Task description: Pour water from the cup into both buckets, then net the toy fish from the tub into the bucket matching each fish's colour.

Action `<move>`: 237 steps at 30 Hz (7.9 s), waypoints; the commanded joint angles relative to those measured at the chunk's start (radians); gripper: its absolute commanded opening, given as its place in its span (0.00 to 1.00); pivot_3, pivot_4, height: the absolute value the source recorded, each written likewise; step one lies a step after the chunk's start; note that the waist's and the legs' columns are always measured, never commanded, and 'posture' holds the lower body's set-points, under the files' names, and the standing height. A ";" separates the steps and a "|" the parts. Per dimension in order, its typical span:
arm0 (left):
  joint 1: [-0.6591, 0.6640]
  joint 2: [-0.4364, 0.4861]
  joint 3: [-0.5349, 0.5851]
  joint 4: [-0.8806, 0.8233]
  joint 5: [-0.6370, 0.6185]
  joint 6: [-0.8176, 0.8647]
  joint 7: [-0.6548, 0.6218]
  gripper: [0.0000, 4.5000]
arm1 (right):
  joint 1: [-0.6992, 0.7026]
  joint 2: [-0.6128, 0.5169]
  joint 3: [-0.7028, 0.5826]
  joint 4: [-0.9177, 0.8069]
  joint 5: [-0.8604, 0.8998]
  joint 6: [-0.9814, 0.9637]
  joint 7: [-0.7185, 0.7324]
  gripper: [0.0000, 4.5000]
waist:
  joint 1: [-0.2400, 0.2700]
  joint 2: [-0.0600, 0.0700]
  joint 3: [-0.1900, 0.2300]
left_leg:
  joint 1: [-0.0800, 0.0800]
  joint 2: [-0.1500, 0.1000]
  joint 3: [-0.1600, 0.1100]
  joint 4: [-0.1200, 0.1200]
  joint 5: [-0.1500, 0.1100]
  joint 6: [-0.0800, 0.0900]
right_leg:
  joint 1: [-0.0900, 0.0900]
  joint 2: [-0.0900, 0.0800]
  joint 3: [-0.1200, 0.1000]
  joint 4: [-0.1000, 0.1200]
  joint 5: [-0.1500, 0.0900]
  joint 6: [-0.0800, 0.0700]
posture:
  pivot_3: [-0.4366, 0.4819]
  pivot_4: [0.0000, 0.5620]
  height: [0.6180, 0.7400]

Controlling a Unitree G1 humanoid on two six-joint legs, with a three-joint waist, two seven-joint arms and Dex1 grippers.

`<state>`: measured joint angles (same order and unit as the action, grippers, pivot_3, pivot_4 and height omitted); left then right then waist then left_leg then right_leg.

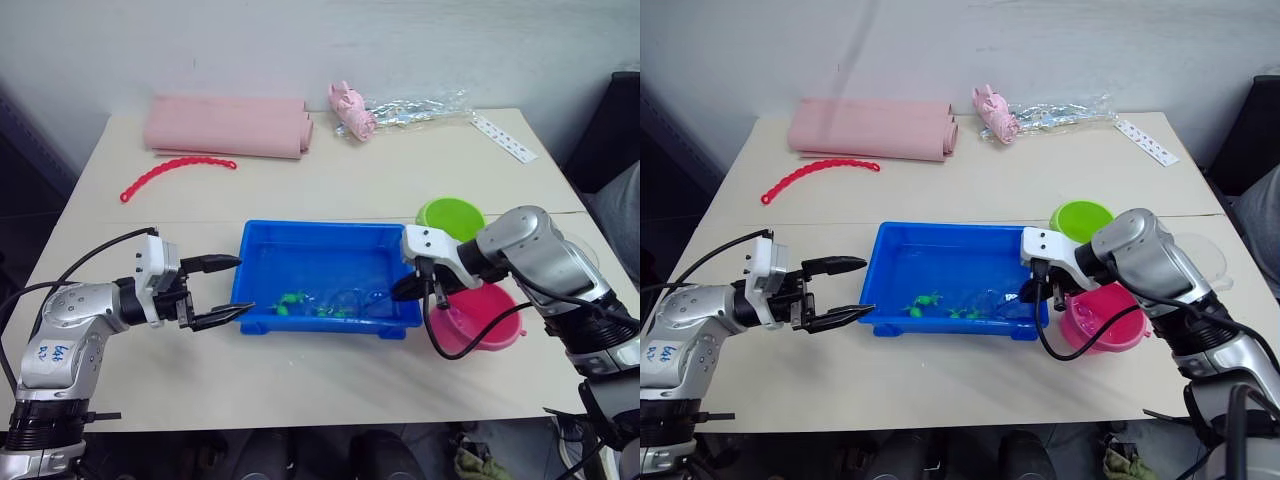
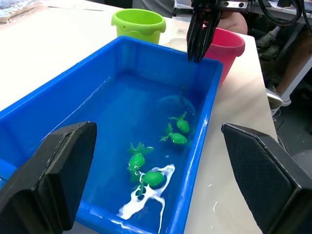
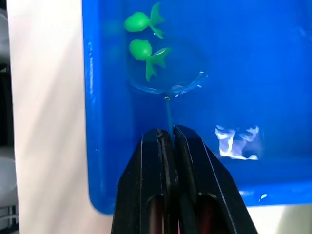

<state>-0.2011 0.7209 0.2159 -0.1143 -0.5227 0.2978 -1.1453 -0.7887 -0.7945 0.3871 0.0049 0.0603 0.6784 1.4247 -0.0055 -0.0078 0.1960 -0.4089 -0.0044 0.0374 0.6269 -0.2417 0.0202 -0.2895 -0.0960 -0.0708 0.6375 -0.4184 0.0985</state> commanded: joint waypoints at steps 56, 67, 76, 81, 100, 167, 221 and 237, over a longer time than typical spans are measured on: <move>-0.020 0.007 0.012 0.006 -0.010 -0.026 -0.001 0.99 | 0.037 0.085 -0.104 0.043 0.153 0.100 -0.207 0.00 | 0.000 0.000 0.001 | 0.000 0.000 0.000 -0.002 0.000 -0.001 | 0.000 0.000 0.000 -0.001 0.000 0.000 | 0.48 0.27 1.00; -0.028 0.006 0.012 0.022 -0.008 -0.036 -0.004 0.99 | 0.090 0.113 -0.166 0.045 0.160 0.003 -0.276 0.00 | 0.000 0.000 0.001 | 0.000 0.000 0.000 -0.003 0.000 -0.001 | -0.001 0.000 0.000 -0.002 0.000 0.000 | 0.48 0.27 1.00; -0.058 0.010 0.017 0.066 -0.012 -0.041 -0.009 0.99 | 0.188 0.157 -0.247 -0.020 0.199 -0.086 -0.365 0.00 | 0.001 0.000 0.002 | 0.000 0.000 0.001 -0.004 0.000 -0.001 | -0.001 0.000 0.000 -0.001 0.000 0.000 | 0.48 0.27 1.00; -0.062 0.014 0.018 0.079 -0.019 -0.036 -0.023 0.99 | 0.242 0.158 -0.310 -0.063 0.247 -0.142 -0.356 0.00 | 0.001 0.000 0.002 | 0.000 0.000 0.001 -0.004 0.000 -0.001 | -0.001 0.000 0.000 -0.001 0.000 0.000 | 0.48 0.27 1.00; -0.224 -0.065 -0.025 0.093 -0.038 0.023 0.026 0.99 | 0.621 0.094 -0.661 -0.397 0.433 -0.217 -0.430 0.00 | 0.005 -0.001 0.003 | 0.000 0.000 0.001 -0.005 0.000 -0.001 | 0.000 0.001 0.000 -0.002 0.000 0.000 | 0.48 0.27 1.00; -0.394 -0.315 -0.178 0.171 0.019 0.003 0.149 0.99 | 0.723 -0.341 -0.726 0.148 -0.447 -1.283 -1.101 0.00 | 0.025 -0.001 0.004 | 0.000 0.000 0.002 -0.002 0.003 -0.001 | 0.000 0.001 0.000 -0.002 0.000 0.001 | 0.48 0.27 1.00; -0.062 0.017 0.048 0.124 -0.006 -0.065 0.026 0.99 | 0.285 0.204 -0.300 -0.201 0.350 -0.012 -0.519 0.00 | 0.001 0.000 0.005 | -0.001 0.000 0.000 -0.002 0.001 0.000 | -0.002 0.000 0.000 0.005 0.000 0.000 | 0.48 0.27 1.00; -0.196 -0.073 -0.040 0.117 -0.025 0.003 0.034 0.99 | 0.522 0.086 -0.602 -0.463 0.500 -0.005 -0.532 0.00 | 0.004 -0.001 0.005 | -0.001 0.000 0.000 -0.003 0.001 -0.001 | -0.001 0.000 0.000 0.000 0.000 0.001 | 0.48 0.27 1.00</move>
<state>-0.3817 0.6457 0.1776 0.0380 -0.5239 0.2945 -1.1105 -0.2798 -0.6909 -0.1586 -0.4108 0.5331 0.6936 0.8936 -0.0010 -0.0084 0.2014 -0.4101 -0.0047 0.0376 0.6235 -0.2405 0.0196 -0.2907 -0.0956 -0.0713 0.6375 -0.4182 0.0990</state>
